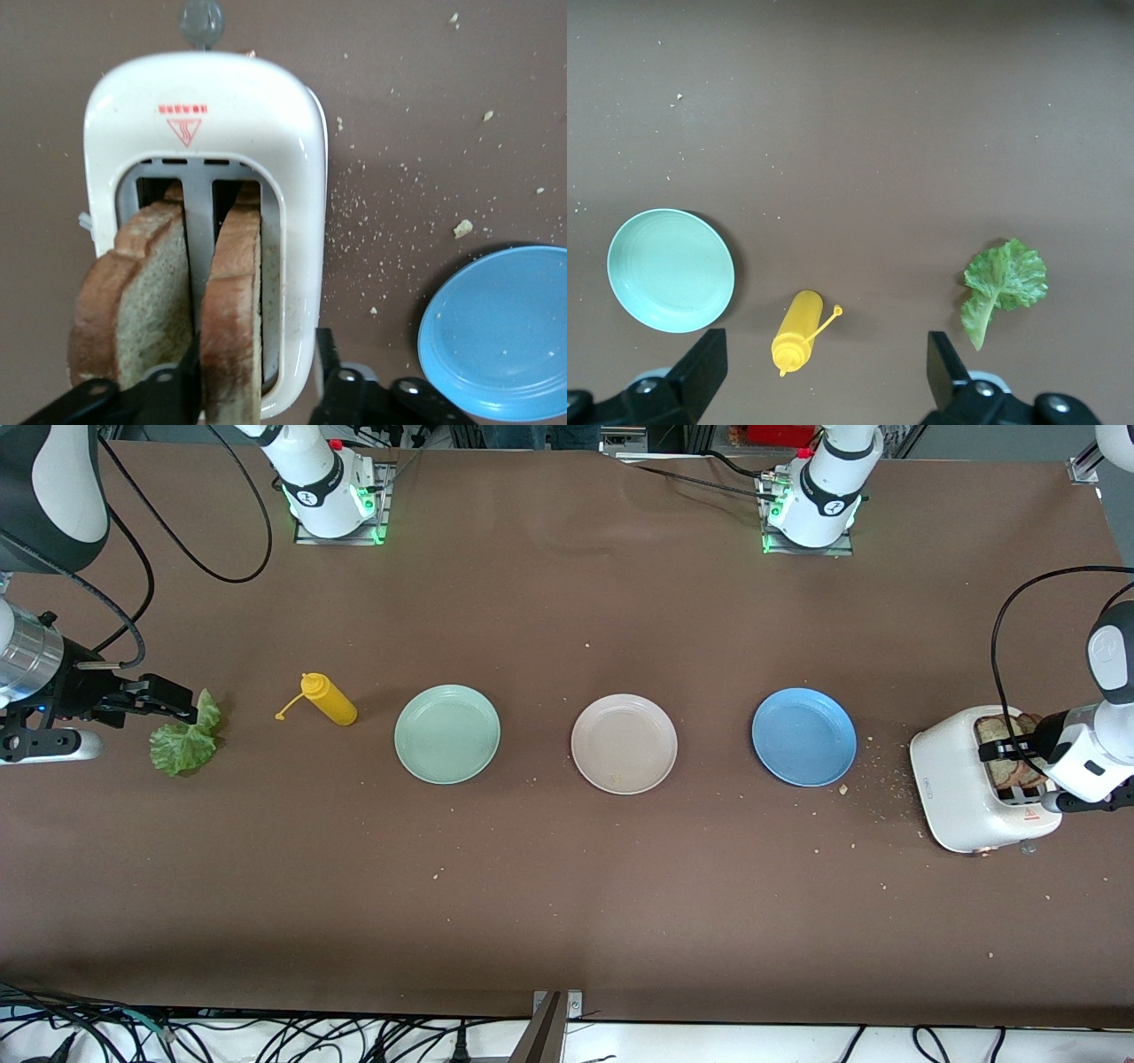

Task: Make sandwich in beige plate with both arms
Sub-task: 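Lower the left gripper onto a bread slice in the toaster and grasp, then lift the bread slice and carry it over the beige plate, then release the bread onto the beige plate while the right gripper reaches the bottle, then grasp the yellow bottle with the right gripper while the left gripper withdraws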

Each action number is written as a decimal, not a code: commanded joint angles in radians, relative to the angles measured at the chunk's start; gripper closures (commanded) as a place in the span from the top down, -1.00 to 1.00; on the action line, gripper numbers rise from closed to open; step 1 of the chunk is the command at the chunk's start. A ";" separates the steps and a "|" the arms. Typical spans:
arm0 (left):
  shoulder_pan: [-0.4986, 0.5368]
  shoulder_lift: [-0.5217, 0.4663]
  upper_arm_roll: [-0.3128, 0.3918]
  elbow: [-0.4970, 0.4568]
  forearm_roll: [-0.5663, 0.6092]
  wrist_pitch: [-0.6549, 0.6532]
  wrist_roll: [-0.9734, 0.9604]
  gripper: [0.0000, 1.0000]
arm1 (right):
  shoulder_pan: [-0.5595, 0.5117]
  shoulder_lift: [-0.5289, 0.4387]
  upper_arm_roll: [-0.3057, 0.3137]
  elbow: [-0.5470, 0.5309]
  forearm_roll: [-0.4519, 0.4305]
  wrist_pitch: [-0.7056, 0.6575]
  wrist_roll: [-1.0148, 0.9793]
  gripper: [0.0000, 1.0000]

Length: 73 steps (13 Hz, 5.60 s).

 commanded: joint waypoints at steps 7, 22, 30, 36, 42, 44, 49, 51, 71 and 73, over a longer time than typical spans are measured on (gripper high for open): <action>0.021 -0.090 -0.015 0.037 0.040 -0.158 0.005 -1.00 | 0.002 -0.007 0.001 -0.009 -0.003 0.004 0.002 0.99; -0.134 0.087 -0.268 0.246 -0.513 -0.420 0.032 -1.00 | 0.017 -0.004 0.007 -0.014 0.008 0.029 -0.169 1.00; -0.226 0.434 -0.266 0.238 -0.977 -0.169 0.314 -1.00 | -0.012 -0.005 -0.083 -0.034 0.245 0.003 -0.846 1.00; -0.255 0.530 -0.266 0.188 -0.997 -0.049 0.575 -1.00 | -0.016 -0.016 -0.269 -0.256 0.560 -0.041 -1.373 0.99; -0.268 0.556 -0.266 0.143 -1.009 -0.008 0.634 0.49 | -0.042 0.044 -0.332 -0.385 0.744 -0.036 -1.765 0.99; -0.263 0.550 -0.265 0.145 -0.999 -0.009 0.634 1.00 | -0.056 0.074 -0.332 -0.406 0.796 -0.040 -1.869 0.99; -0.266 0.481 -0.262 0.149 -0.807 -0.009 0.566 1.00 | -0.064 0.113 -0.332 -0.419 0.824 -0.051 -1.954 0.99; -0.284 0.450 -0.266 0.160 -0.700 -0.009 0.502 1.00 | -0.070 0.137 -0.332 -0.419 0.847 -0.066 -1.994 0.99; -0.300 -0.258 -0.226 0.153 -0.132 -0.244 -0.071 1.00 | -0.138 0.433 -0.332 -0.420 0.979 -0.289 -2.307 0.99; -0.309 -0.341 -0.135 0.061 -0.175 -0.242 -0.022 1.00 | -0.138 0.441 -0.329 -0.435 0.981 -0.295 -2.319 0.99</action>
